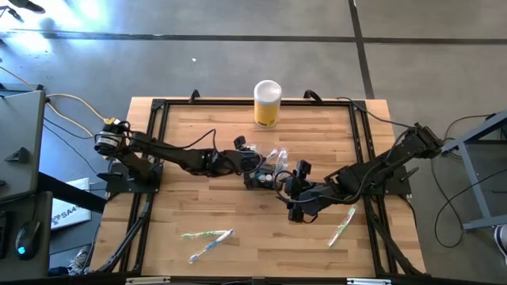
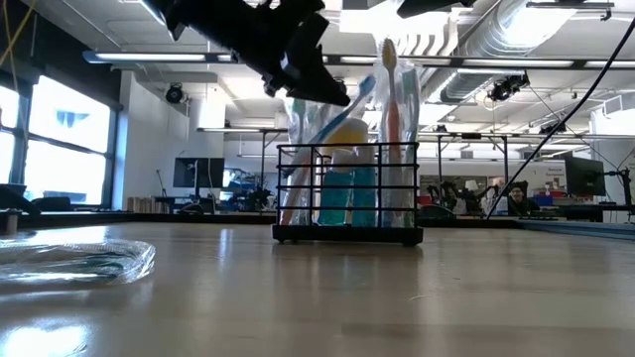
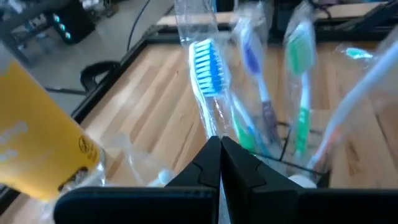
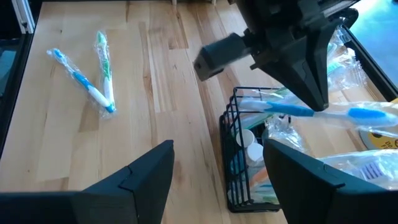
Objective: Pick & Place toothbrushing station
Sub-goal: Put the blue toothbrush into the wire organizer
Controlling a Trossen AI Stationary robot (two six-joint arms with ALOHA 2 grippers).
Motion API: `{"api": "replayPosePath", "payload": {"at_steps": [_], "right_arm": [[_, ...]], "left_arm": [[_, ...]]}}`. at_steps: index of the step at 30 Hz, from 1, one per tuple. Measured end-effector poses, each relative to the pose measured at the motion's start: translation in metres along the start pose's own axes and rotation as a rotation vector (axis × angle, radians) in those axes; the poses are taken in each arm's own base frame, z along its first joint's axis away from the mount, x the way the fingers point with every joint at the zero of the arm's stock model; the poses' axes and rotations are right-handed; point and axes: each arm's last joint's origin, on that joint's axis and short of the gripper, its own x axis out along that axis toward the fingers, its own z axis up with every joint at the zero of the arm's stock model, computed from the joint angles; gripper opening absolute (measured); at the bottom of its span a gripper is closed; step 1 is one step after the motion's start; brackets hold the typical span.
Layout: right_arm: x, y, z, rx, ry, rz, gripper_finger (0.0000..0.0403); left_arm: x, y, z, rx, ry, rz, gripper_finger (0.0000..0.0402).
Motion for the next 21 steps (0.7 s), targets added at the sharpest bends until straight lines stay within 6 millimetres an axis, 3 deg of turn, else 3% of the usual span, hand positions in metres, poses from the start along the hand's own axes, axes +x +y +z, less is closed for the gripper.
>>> {"api": "replayPosePath", "payload": {"at_steps": [9,13,21], "right_arm": [[0.000,-0.001,-0.001,-0.008,0.012,-0.006,0.0240],[0.000,-0.001,-0.001,-0.008,0.012,-0.006,0.0240],[0.000,-0.001,-0.001,-0.008,0.012,-0.005,0.0240]], "left_arm": [[-0.011,-0.021,0.004,0.005,-0.073,-0.043,0.0000],[-0.016,-0.028,-0.005,0.009,-0.125,-0.068,0.0000],[-0.021,-0.023,-0.033,-0.051,-0.215,-0.076,0.0000]]}}
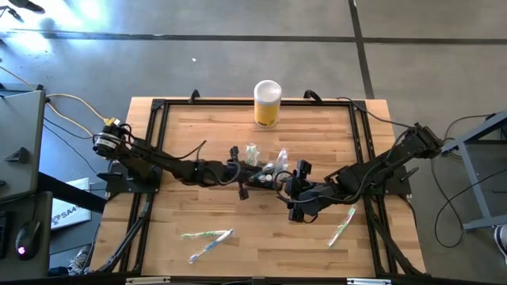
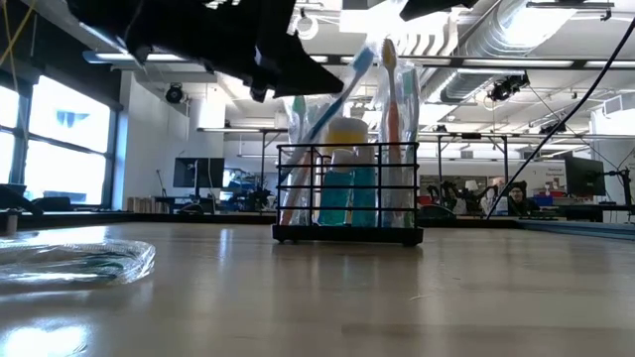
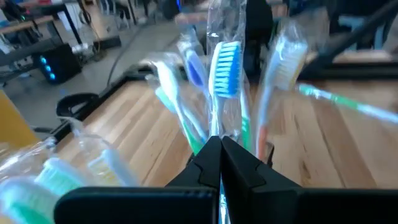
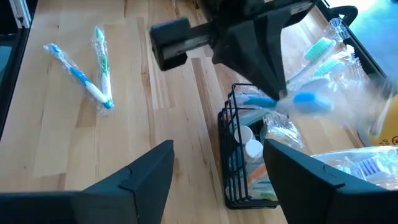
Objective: Pick & Place toothbrushing station
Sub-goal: Put the blue toothbrush into the wire organizer
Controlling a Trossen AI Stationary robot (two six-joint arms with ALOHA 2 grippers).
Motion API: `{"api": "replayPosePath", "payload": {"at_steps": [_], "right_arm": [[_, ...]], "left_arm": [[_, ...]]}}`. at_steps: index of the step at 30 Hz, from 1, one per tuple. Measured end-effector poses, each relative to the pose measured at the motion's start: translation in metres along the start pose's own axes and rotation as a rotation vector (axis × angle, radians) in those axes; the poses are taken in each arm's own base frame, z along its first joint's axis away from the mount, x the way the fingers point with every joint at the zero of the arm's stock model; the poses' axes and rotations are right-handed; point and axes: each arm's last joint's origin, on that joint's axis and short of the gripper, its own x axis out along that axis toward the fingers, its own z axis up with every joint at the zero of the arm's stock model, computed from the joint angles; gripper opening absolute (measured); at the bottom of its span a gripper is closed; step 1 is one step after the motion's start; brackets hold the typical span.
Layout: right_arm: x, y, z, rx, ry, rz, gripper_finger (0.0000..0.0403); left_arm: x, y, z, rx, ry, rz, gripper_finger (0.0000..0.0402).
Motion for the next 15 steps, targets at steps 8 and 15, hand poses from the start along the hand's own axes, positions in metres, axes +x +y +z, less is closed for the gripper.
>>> {"api": "replayPosePath", "payload": {"at_steps": [8,15], "right_arm": [[0.000,0.000,0.000,0.000,-0.001,0.000,0.0240],[0.000,0.000,0.000,0.003,-0.004,0.002,0.0240]], "left_arm": [[-0.027,0.011,-0.005,-0.097,-0.151,-0.054,0.0000],[-0.042,0.018,-0.022,-0.188,-0.200,-0.086,0.0000]]}}
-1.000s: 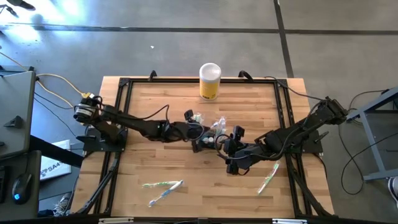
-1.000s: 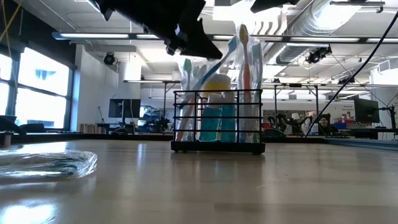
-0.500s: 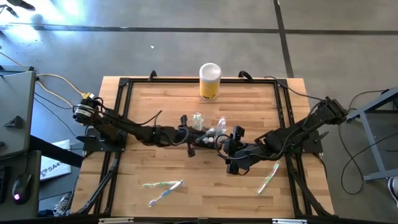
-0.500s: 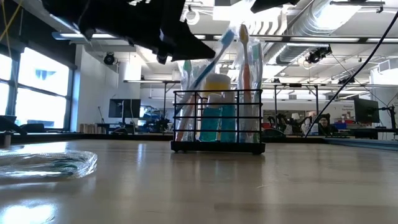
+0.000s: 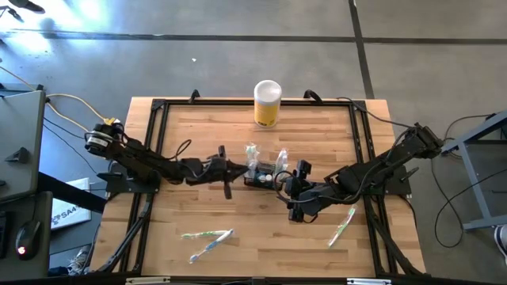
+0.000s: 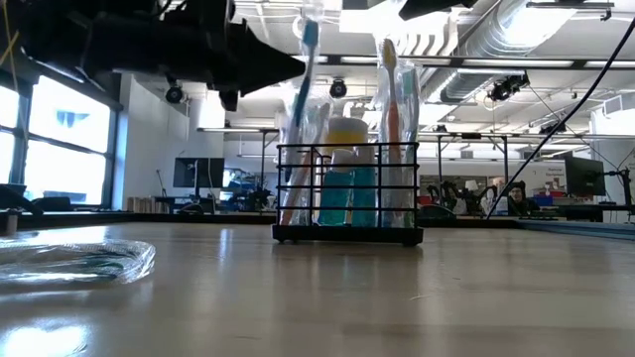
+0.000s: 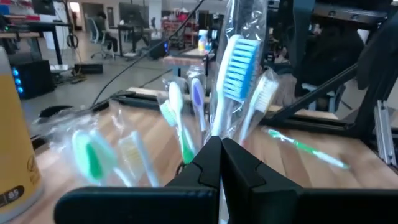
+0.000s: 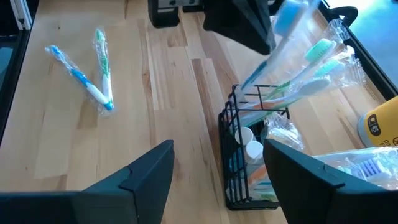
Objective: Pick & Place toothbrushing station
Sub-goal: Put the blue toothbrush into the wire organizer
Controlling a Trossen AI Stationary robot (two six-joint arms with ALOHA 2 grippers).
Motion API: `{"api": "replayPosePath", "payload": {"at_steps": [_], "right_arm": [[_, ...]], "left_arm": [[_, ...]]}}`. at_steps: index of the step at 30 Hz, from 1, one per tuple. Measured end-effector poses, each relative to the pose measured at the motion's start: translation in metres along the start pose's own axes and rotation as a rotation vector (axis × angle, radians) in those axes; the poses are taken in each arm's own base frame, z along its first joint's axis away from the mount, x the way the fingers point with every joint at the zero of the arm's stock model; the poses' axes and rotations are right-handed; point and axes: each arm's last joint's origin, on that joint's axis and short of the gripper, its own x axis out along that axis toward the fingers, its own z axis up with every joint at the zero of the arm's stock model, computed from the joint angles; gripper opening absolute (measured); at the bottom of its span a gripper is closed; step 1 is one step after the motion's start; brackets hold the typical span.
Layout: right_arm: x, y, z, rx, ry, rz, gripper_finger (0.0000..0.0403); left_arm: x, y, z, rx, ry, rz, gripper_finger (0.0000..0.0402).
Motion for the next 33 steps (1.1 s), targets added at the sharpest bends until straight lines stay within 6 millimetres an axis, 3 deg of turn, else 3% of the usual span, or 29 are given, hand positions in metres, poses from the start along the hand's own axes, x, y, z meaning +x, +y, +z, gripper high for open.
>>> {"api": "replayPosePath", "payload": {"at_steps": [9,24,33], "right_arm": [[0.000,0.000,0.000,0.002,-0.003,0.001,0.0240],[0.000,0.000,0.000,0.002,-0.004,0.001,0.0240],[0.000,0.000,0.000,0.002,-0.004,0.001,0.0240]], "left_arm": [[-0.012,0.006,-0.007,-0.048,-0.037,-0.003,0.0000],[-0.004,0.004,-0.037,-0.097,-0.021,-0.040,0.0000],[0.005,0.023,-0.062,-0.215,0.062,-0.026,0.0000]]}}
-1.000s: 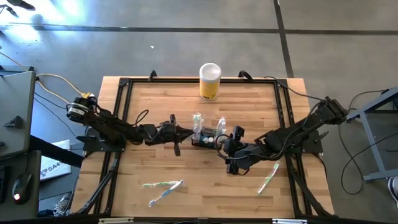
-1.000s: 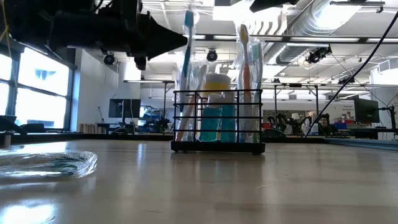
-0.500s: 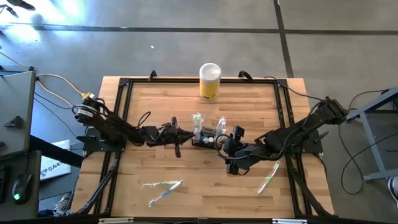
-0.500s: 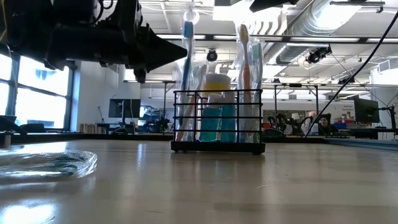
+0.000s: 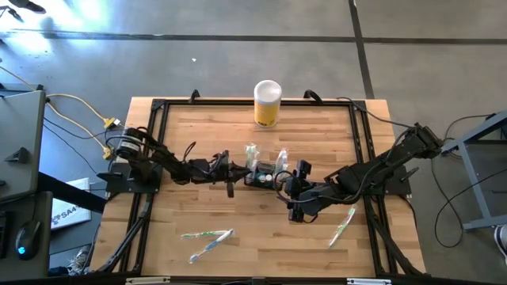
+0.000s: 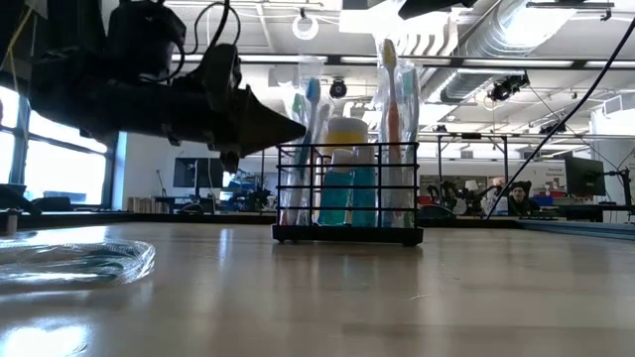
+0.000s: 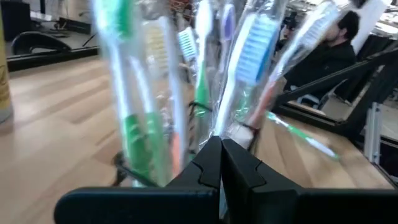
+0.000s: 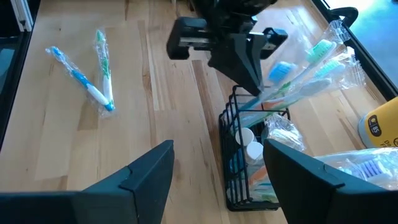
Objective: Pick & Place toothbrushing station
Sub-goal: Put the blue toothbrush into the wire organizer
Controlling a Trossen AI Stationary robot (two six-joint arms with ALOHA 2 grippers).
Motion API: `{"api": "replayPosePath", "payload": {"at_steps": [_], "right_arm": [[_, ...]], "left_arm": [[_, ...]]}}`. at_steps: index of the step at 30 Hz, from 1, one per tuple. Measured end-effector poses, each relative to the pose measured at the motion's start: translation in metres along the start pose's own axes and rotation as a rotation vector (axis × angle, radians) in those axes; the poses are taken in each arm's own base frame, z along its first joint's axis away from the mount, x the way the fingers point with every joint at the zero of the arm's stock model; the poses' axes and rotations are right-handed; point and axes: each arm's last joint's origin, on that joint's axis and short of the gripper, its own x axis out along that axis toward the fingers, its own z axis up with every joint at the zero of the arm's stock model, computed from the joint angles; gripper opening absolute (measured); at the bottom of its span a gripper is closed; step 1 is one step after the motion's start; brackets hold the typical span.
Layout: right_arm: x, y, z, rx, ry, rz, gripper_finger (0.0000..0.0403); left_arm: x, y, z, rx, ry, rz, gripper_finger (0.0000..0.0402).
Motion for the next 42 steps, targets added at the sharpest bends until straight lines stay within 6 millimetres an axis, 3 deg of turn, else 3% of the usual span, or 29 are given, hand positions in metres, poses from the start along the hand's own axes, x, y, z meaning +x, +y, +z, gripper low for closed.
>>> {"api": "replayPosePath", "payload": {"at_steps": [14,27,32,42], "right_arm": [[0.0000,0.0001,-0.0001,0.000,0.000,0.000,0.0240],[-0.0001,0.0001,-0.0001,-0.001,0.001,0.000,0.0240],[0.0000,0.0000,-0.0001,-0.001,0.001,0.000,0.0240],[0.0000,0.0000,-0.0001,-0.001,0.001,0.001,0.0240]], "left_arm": [[0.0006,-0.0010,0.0010,0.022,-0.020,-0.070,0.0002],[0.0005,-0.0023,0.0019,0.044,-0.021,-0.108,0.0033],[0.0004,-0.0029,0.0019,0.044,-0.016,-0.126,0.0067],[0.0002,-0.0041,0.0015,0.072,-0.005,-0.168,0.0176]]}}
